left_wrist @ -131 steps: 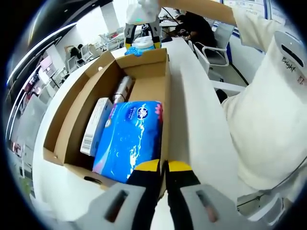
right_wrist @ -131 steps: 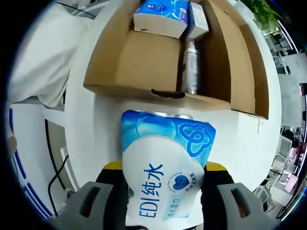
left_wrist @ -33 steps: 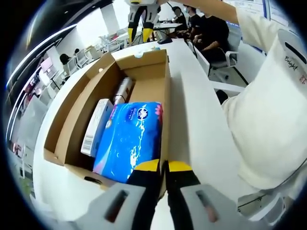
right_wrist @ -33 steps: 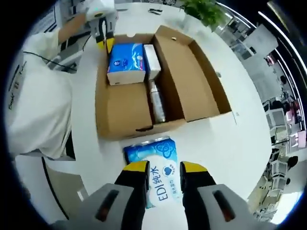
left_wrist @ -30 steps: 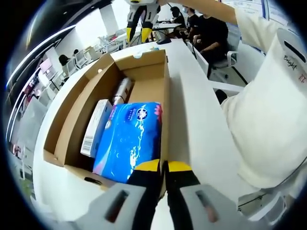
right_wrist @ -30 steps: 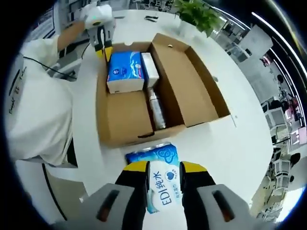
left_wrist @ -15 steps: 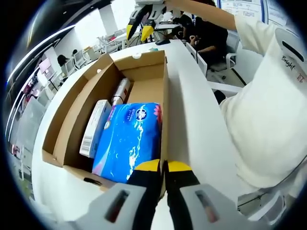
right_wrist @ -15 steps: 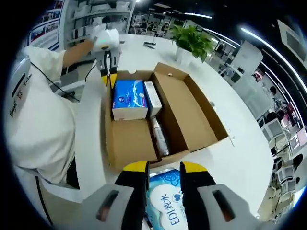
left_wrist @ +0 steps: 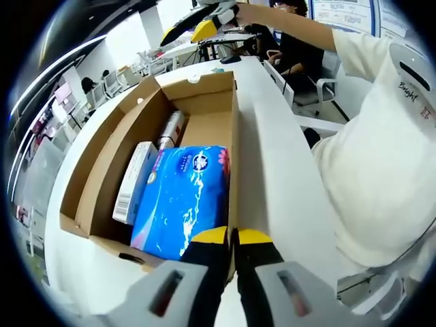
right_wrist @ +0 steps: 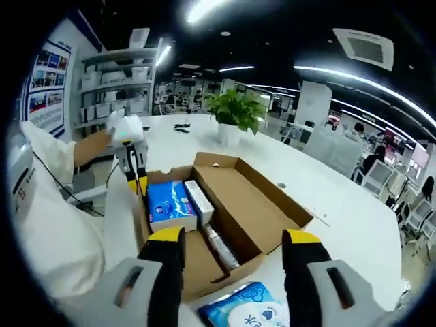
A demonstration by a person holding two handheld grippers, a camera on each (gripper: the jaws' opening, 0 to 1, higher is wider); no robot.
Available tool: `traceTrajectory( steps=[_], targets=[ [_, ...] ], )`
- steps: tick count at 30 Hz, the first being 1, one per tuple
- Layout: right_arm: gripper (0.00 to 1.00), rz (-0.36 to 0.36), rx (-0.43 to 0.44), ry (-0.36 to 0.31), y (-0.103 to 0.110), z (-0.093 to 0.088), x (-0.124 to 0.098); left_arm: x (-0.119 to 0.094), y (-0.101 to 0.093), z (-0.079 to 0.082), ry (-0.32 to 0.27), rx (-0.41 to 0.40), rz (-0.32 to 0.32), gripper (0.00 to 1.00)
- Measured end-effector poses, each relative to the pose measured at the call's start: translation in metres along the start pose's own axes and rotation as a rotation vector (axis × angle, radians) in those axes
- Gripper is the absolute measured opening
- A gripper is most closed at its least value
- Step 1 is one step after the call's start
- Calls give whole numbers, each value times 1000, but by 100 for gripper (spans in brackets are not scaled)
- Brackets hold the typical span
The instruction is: Operate the shoe box by opening the lid, removing the specified soft item, and placing it in the target area until the item is outside and the box remains undamaged.
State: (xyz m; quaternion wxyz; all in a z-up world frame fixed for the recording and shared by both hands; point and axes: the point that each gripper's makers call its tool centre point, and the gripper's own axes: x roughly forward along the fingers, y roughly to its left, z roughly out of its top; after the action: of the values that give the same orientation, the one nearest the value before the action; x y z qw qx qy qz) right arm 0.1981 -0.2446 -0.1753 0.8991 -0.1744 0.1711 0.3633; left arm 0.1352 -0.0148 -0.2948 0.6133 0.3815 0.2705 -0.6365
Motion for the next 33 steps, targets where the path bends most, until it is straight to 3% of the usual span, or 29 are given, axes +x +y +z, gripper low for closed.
traceTrajectory(
  steps=[1, 3, 5, 7, 9, 11, 12, 14, 19, 20, 22, 23, 25, 28, 30, 33],
  targets=[
    [49, -40, 59, 7, -7, -3, 0, 0, 0, 0, 2, 1, 0, 2],
    [43, -53, 54, -48, -10, 4, -2, 1, -1, 0, 6, 1, -2, 2],
    [46, -73, 35, -63, -10, 5, -3, 1, -1, 0, 7, -1, 1, 2],
    [50, -159, 7, -48, -17, 4, -6, 1, -2, 0, 6, -3, -1, 2],
    [55, -125, 31, -66, -10, 8, -6, 2, -2, 1, 15, 0, -10, 2],
    [48, -97, 127, -96, -7, 10, -5, 2, -3, 0, 21, 2, -17, 2],
    [43, -75, 91, -66, -3, 6, -3, 2, -4, 1, 22, 3, -27, 2],
    [43, -109, 51, -63, -3, 5, 1, 2, -4, 1, 21, -7, -38, 1],
    [42, -110, 39, -55, 10, 5, 10, 2, -6, 0, 19, 5, -39, 1],
    [38, -173, 10, -8, 4, 0, 10, 2, -4, 0, 18, 3, -39, 1],
    [19, -242, -62, 28, -3, -1, 10, 1, -3, 0, 17, 4, -37, 1],
    [19, -264, -72, 28, -3, 3, 11, 1, -3, 0, 16, 3, -35, 1],
    [24, -238, -73, 33, 1, 6, 14, 1, -3, -1, 14, 9, -33, 1],
    [19, -221, -92, 47, 7, 11, 17, 1, -3, -1, 12, 0, -37, 1],
    [19, -252, -72, 78, 5, 8, 17, 1, -3, -1, 8, -2, -37, 1],
    [21, -229, -48, 70, 8, 9, 21, 1, -3, 0, 11, 3, -35, 1]
  ],
)
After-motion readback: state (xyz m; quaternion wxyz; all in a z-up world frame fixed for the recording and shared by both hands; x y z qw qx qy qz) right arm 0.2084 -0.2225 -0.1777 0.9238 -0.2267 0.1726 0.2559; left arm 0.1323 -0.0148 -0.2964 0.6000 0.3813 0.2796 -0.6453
